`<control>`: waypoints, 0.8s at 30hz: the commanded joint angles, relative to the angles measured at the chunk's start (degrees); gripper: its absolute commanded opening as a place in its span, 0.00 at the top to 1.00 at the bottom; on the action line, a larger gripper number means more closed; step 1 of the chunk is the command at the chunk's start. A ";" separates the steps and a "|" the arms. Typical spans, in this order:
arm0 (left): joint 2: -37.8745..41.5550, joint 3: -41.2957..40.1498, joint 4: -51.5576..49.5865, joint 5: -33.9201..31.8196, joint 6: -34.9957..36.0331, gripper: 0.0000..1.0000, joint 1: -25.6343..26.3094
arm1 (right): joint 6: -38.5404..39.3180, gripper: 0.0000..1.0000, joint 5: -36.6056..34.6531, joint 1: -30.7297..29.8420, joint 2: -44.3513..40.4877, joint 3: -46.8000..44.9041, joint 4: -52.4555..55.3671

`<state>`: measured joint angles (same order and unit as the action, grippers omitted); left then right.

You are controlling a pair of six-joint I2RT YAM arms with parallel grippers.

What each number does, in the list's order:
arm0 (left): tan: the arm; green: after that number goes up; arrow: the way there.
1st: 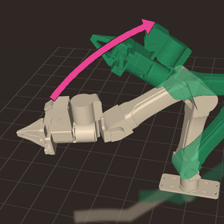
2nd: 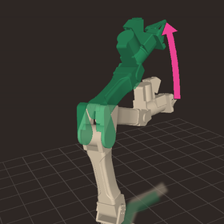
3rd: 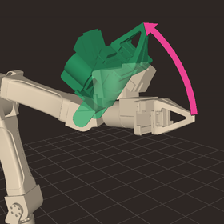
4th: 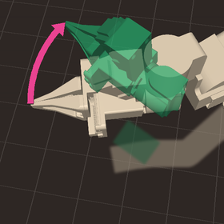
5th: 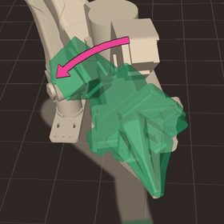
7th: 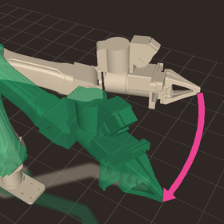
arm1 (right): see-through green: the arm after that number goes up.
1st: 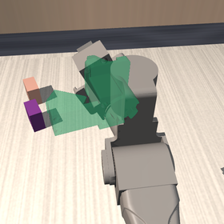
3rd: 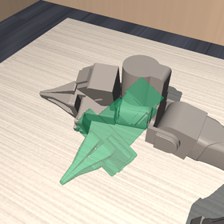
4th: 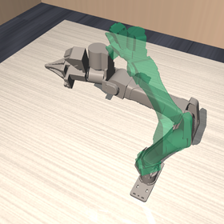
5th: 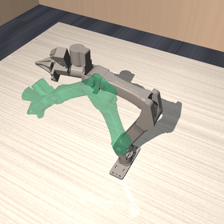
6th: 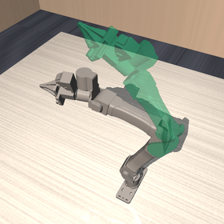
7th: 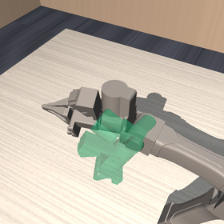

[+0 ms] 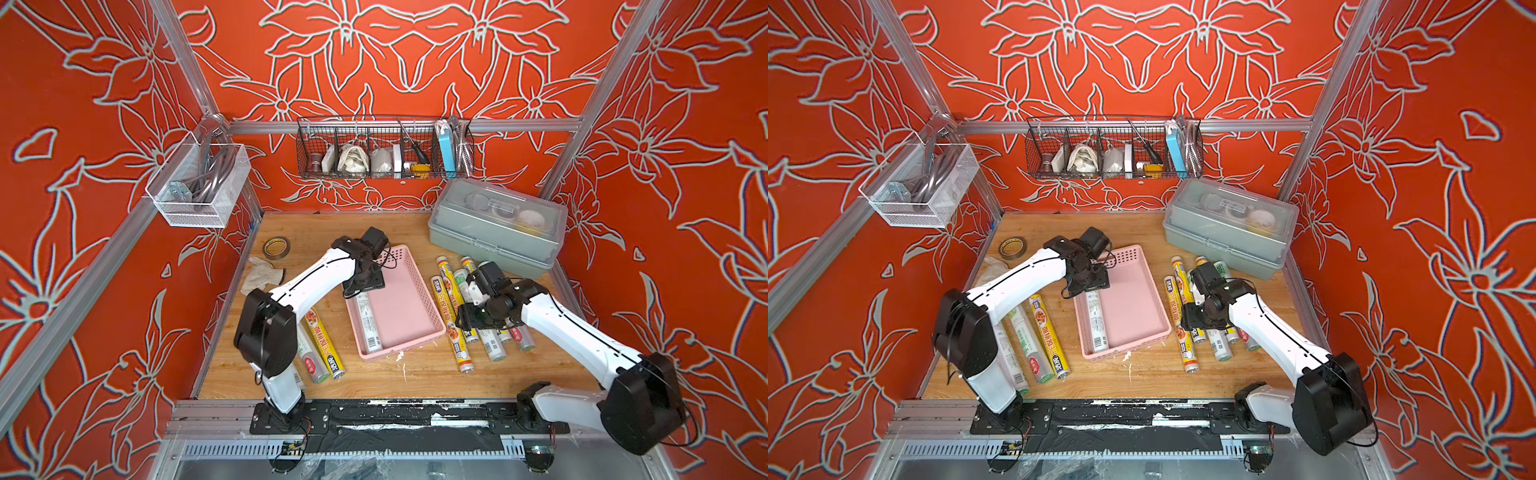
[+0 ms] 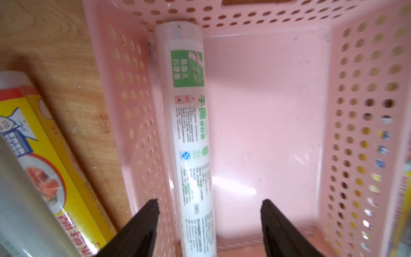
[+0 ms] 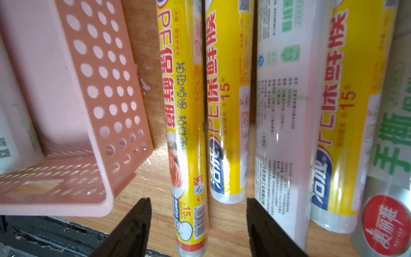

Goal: Put the plastic wrap into the basket
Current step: Pick up the plastic wrap from the center of the board.

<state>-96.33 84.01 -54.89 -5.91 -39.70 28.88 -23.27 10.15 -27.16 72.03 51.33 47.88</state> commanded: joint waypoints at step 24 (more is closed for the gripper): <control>36.92 -15.36 6.14 -2.09 10.31 0.20 -3.79 | 0.53 0.37 -3.27 -3.68 10.59 1.02 -10.08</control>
<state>-59.51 69.21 -49.12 -7.18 -30.63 25.78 -22.04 8.58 -29.87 81.62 51.70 38.46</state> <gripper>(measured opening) 0.798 0.630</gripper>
